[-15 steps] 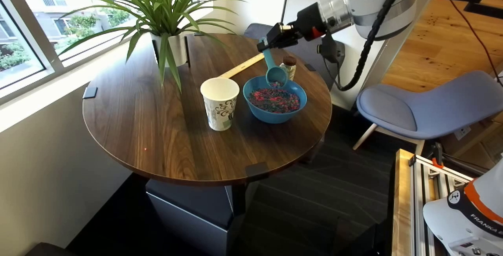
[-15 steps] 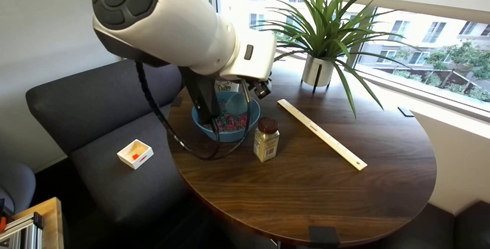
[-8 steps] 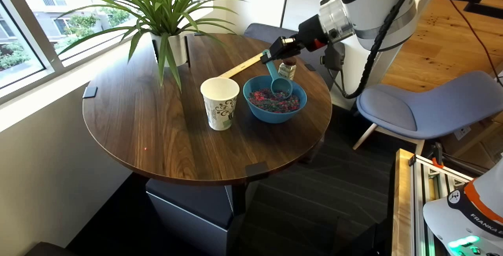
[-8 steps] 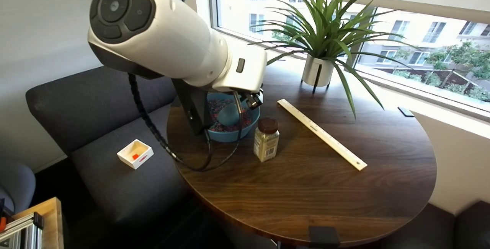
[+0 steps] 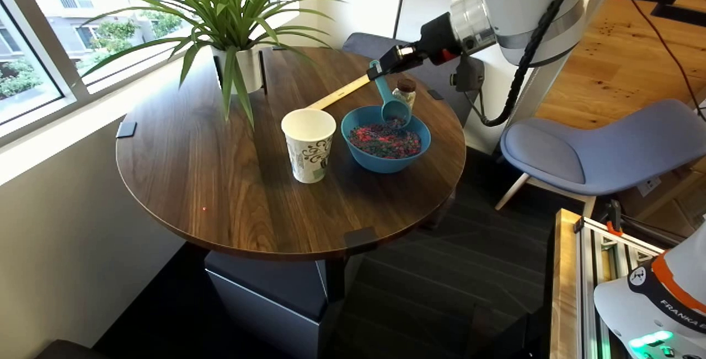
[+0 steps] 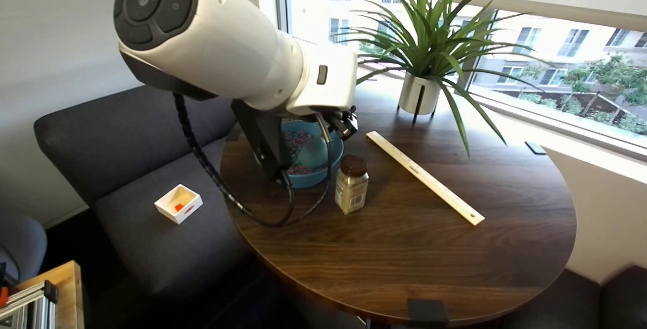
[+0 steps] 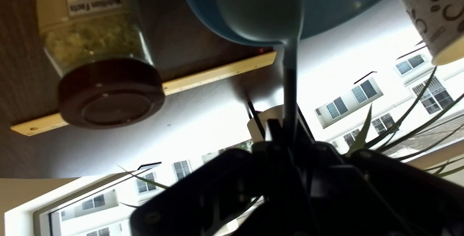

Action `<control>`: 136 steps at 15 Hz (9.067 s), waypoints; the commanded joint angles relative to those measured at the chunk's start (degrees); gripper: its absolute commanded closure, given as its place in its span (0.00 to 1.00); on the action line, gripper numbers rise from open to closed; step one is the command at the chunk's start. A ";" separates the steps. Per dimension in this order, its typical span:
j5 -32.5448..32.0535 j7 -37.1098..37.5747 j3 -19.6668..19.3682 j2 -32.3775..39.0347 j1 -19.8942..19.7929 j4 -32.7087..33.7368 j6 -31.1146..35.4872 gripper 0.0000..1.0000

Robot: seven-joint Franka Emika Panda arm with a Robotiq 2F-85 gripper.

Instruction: Use the blue spoon to place some cereal from the bowl into the coffee cup.

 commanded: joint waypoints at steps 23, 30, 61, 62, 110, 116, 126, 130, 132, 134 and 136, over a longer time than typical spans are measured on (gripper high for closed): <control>6.53 17.21 -2.60 5.42 -2.47 1.33 -22.90 0.98; 8.20 21.82 -7.21 4.41 -3.95 3.10 -31.58 0.98; 13.99 21.01 -2.26 8.86 4.49 17.48 -16.64 0.98; 13.69 19.93 -1.64 9.77 5.08 18.39 -14.25 0.98; 48.82 -75.79 2.99 14.99 12.65 29.64 3.88 0.98; 50.35 -60.28 3.62 14.56 6.17 28.43 2.35 0.98; 38.36 -19.25 -2.61 3.67 2.23 10.81 -10.12 0.98; 28.16 -3.64 -3.75 -0.37 2.61 4.65 -9.88 0.98; 21.13 4.26 -3.86 -1.33 2.49 2.45 -10.41 0.98; 16.06 10.16 -3.78 -1.85 2.10 0.63 -11.49 0.98; 11.15 16.08 -3.94 -1.85 1.95 -0.78 -13.55 0.98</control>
